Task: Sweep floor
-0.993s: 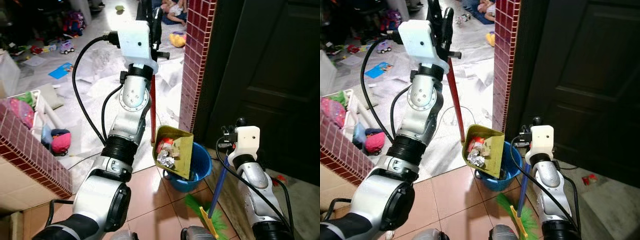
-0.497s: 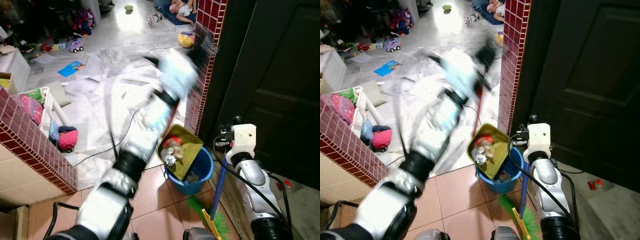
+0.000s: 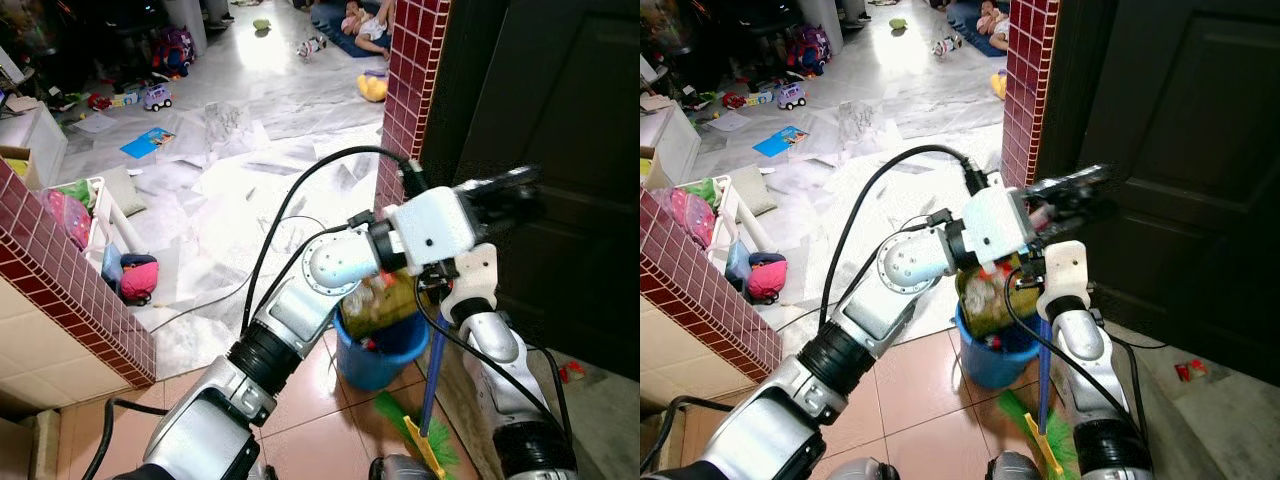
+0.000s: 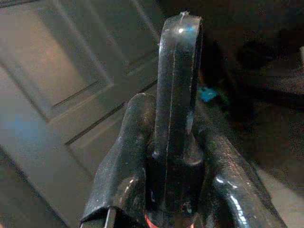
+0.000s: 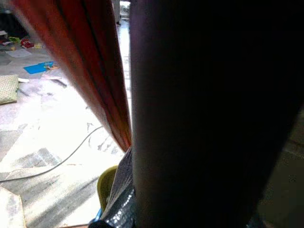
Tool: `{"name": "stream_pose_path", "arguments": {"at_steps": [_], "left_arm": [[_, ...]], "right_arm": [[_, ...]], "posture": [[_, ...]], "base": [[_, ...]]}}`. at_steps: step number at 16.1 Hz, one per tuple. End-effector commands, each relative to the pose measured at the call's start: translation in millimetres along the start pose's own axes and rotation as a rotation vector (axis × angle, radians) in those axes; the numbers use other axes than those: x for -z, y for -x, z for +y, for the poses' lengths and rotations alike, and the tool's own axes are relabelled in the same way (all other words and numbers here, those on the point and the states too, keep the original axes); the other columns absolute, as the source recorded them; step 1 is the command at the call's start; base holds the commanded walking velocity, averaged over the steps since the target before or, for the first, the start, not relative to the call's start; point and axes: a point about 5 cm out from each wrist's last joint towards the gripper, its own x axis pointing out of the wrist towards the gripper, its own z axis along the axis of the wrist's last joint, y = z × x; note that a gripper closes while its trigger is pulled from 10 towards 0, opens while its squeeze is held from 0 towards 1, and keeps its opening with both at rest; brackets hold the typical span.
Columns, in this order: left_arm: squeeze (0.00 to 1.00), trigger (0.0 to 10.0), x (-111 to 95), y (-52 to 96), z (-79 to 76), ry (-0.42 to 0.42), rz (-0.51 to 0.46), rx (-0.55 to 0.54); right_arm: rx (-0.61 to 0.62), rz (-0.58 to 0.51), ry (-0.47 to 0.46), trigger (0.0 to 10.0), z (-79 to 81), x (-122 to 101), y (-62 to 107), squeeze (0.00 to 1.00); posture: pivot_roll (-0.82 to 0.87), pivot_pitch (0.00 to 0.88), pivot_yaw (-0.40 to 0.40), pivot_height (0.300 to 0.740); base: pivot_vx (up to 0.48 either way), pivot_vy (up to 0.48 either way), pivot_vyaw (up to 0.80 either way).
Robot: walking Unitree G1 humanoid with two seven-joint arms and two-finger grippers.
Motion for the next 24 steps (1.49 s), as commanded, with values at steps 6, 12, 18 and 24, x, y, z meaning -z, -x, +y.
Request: {"name": "stream_pose_path", "arguments": {"at_steps": [6,12,18,24], "left_arm": [[0.0,10.0,-22,8.4,30.0,-0.121,0.103,0.04],[0.0,10.0,-34,19.1,56.8,-0.178,0.129,-0.118],[0.0,10.0,-52,19.2,68.1,-0.061,0.076,-0.187],[0.0,10.0,-52,21.1,65.1,0.014,0.066,-0.168]], "right_arm": [[-0.02,-0.06,0.039,10.0,-2.4,-14,-19.2,0.0],[-0.044,-0.071,0.046,10.0,-0.2,-18,-29.3,0.0],[-0.068,-0.072,0.048,10.0,6.3,-20,-39.7,0.0],[-0.063,-0.07,0.066,10.0,5.4,-16,-41.0,0.0]], "posture": [[-0.09,0.0,0.048,0.74],[-0.06,0.0,0.016,0.74],[-0.03,0.0,0.009,0.74],[-0.04,0.0,0.01,0.74]], "base": [[0.0,0.0,0.0],[0.0,0.0,0.0],[0.0,0.0,0.0],[0.0,0.0,0.0]]}}
